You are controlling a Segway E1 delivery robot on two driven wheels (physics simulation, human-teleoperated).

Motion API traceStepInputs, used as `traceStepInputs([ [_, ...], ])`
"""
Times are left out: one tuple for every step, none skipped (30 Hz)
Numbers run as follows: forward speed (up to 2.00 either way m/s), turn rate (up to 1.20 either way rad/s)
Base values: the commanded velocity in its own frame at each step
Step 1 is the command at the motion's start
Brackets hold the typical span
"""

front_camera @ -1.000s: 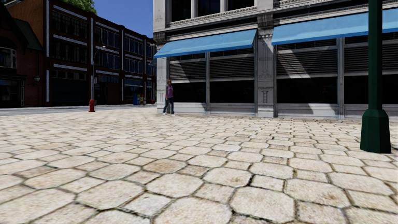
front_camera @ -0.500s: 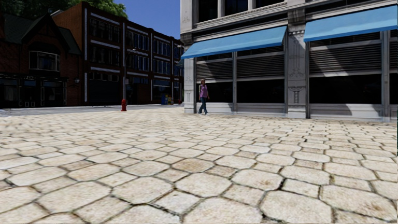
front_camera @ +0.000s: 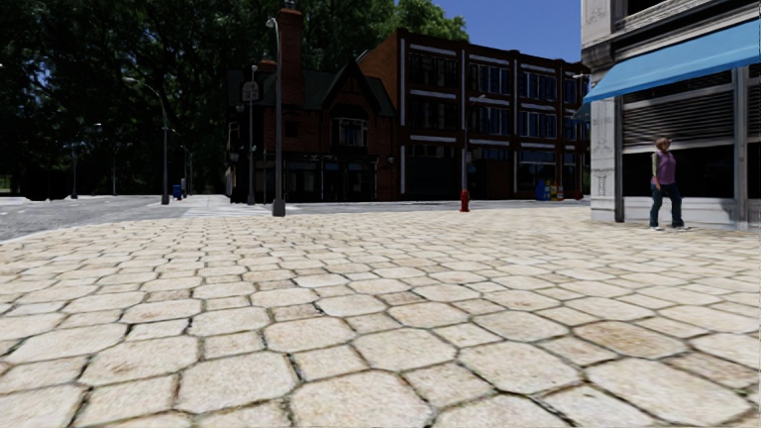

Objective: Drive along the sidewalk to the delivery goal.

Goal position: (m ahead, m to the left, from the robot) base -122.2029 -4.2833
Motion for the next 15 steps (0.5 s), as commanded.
traceStepInputs([
  [0.00, 1.20],
  [0.00, 1.20],
  [0.00, 1.20],
  [0.00, 1.20],
  [0.00, 1.20],
  [0.00, 1.20],
  [0.00, 1.20],
  [0.00, 1.20],
  [0.00, 1.20],
  [0.00, 1.20],
  [0.00, 1.20],
  [0.00, 1.20],
  [0.00, 1.20],
  [0.00, 1.20],
  [0.00, 1.20],
])
